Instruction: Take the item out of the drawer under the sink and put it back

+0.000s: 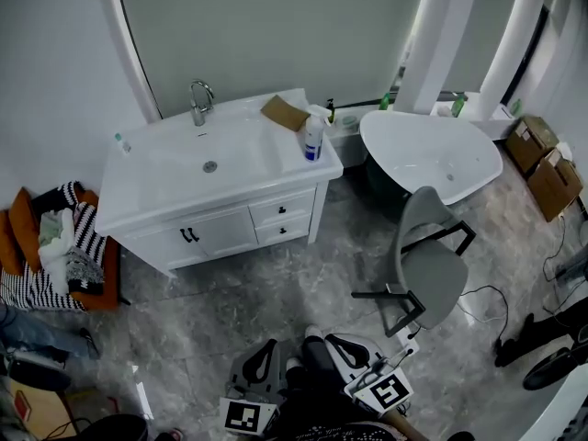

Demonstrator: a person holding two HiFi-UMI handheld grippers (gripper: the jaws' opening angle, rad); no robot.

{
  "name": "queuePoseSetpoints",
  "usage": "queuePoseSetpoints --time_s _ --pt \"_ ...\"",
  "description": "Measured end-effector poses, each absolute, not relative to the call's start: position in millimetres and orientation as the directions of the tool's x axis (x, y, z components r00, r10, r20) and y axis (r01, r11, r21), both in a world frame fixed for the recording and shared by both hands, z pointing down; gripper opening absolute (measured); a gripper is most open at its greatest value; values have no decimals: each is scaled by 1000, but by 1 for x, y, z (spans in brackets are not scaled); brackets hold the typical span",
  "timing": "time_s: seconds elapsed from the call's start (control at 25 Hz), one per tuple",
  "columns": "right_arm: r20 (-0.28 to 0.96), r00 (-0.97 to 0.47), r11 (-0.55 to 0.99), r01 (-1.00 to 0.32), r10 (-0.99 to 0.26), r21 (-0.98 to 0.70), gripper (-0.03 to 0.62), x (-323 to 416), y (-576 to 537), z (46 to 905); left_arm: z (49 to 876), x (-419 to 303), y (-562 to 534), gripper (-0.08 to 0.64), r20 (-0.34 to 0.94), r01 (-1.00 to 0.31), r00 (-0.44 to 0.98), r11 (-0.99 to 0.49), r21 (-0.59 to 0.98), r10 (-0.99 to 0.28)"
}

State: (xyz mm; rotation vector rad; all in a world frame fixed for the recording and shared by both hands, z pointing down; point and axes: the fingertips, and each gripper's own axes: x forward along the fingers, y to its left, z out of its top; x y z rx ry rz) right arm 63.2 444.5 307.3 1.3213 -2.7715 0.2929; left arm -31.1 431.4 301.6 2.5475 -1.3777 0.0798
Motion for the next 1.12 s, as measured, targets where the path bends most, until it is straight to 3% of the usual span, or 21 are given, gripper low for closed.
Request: queuePoseSetpoints --time_s 1.12 --pt "62 -764 756 -645 -642 -110 20 102 288 297 299 11 281 5 134 -894 434 -408 182 -891"
